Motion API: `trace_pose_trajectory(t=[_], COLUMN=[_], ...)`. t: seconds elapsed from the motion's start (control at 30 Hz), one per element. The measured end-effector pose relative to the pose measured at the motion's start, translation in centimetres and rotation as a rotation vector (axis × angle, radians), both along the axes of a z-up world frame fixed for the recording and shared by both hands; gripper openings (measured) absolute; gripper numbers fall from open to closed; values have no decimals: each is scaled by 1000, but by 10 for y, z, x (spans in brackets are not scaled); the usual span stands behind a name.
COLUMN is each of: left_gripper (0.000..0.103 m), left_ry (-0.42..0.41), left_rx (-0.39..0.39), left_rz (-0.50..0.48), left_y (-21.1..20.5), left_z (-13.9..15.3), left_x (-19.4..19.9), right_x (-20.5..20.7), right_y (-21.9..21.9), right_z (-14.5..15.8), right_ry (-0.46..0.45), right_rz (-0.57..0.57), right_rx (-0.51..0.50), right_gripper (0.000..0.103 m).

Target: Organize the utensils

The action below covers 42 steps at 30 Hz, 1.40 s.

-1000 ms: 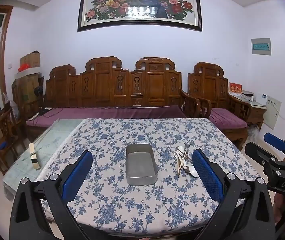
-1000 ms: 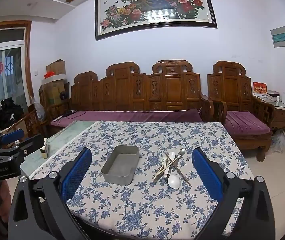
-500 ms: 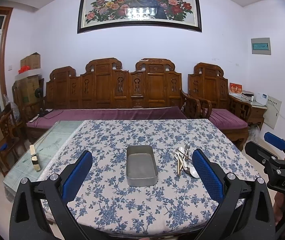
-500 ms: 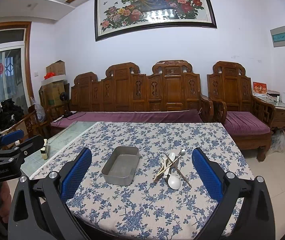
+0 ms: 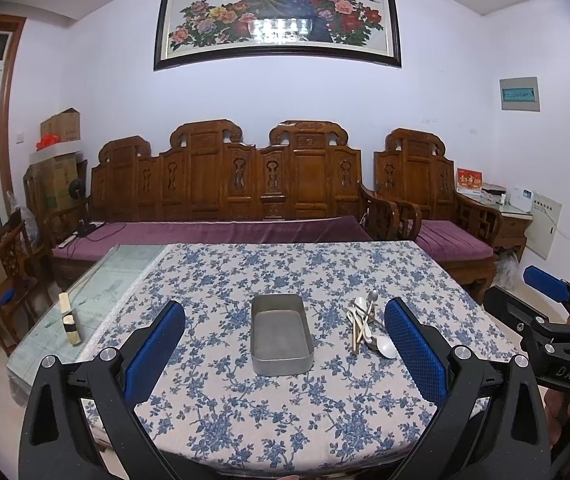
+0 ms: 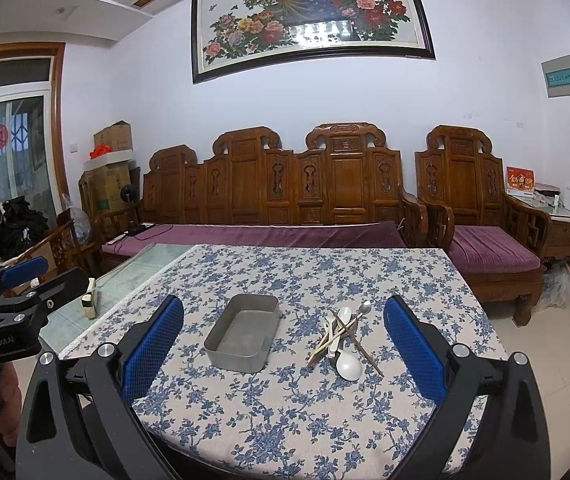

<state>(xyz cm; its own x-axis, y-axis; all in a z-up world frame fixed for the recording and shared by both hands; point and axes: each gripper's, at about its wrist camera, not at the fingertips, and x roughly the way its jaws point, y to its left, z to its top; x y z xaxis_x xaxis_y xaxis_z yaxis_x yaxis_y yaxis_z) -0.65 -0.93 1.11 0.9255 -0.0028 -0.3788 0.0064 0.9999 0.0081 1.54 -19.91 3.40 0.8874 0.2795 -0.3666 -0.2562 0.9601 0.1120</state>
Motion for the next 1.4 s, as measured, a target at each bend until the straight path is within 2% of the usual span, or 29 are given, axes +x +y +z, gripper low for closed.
trace_pose_trajectory(t=[1.4], left_gripper=[97], left_ry=[14], left_rx=[3], left_rz=[-16], left_y=[-7], left_z=[-4], left_x=[-1], right_x=[0], right_y=[2], right_z=[-2], right_ry=[3], right_rz=[0], right_rx=[6], right_gripper=[101])
